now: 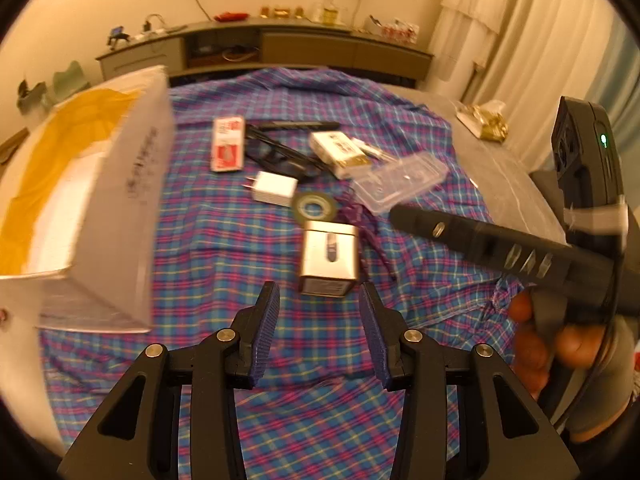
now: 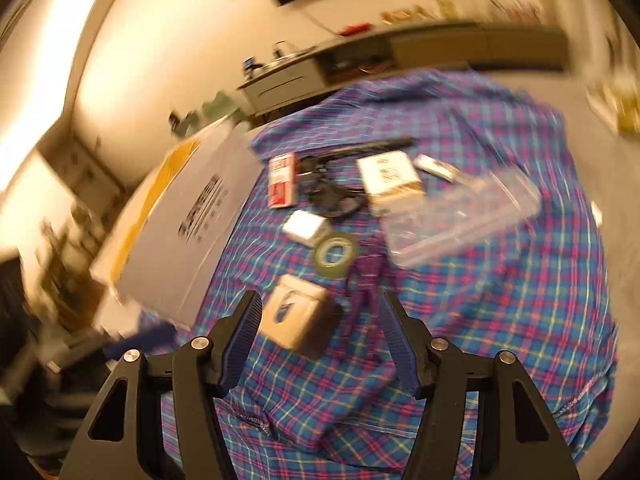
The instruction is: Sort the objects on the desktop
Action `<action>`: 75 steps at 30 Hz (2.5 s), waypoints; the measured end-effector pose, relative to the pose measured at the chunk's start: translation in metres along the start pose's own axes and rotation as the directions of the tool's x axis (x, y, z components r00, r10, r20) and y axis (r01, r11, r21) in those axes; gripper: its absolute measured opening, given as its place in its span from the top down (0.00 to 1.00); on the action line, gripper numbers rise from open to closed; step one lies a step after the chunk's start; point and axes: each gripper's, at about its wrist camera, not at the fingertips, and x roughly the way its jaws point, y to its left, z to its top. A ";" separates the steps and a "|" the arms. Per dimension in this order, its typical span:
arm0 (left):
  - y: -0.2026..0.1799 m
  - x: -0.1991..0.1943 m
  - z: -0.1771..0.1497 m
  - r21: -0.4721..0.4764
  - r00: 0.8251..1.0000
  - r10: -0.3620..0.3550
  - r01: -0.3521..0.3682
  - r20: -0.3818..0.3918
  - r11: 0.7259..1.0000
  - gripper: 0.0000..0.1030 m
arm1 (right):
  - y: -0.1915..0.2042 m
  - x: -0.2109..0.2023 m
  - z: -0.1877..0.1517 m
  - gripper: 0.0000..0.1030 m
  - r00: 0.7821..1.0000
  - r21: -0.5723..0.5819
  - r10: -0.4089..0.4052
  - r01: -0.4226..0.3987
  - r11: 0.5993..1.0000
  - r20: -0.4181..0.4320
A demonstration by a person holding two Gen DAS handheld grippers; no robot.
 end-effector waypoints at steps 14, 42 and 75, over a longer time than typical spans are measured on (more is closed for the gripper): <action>-0.010 0.076 0.031 0.037 0.999 0.007 -0.006 -0.039 0.999 0.47 | -0.102 0.038 0.031 0.37 0.994 0.405 0.106 -0.096 0.909 -0.001; 0.016 0.103 0.034 0.006 0.997 -0.060 0.061 -0.048 0.998 0.50 | -0.088 0.078 0.075 0.67 0.996 0.218 -0.085 0.086 0.972 -0.014; 0.048 0.014 0.032 -0.031 0.987 -0.134 0.137 0.086 0.990 0.50 | 0.039 0.044 0.083 0.46 0.905 -0.157 -0.409 0.424 0.892 0.119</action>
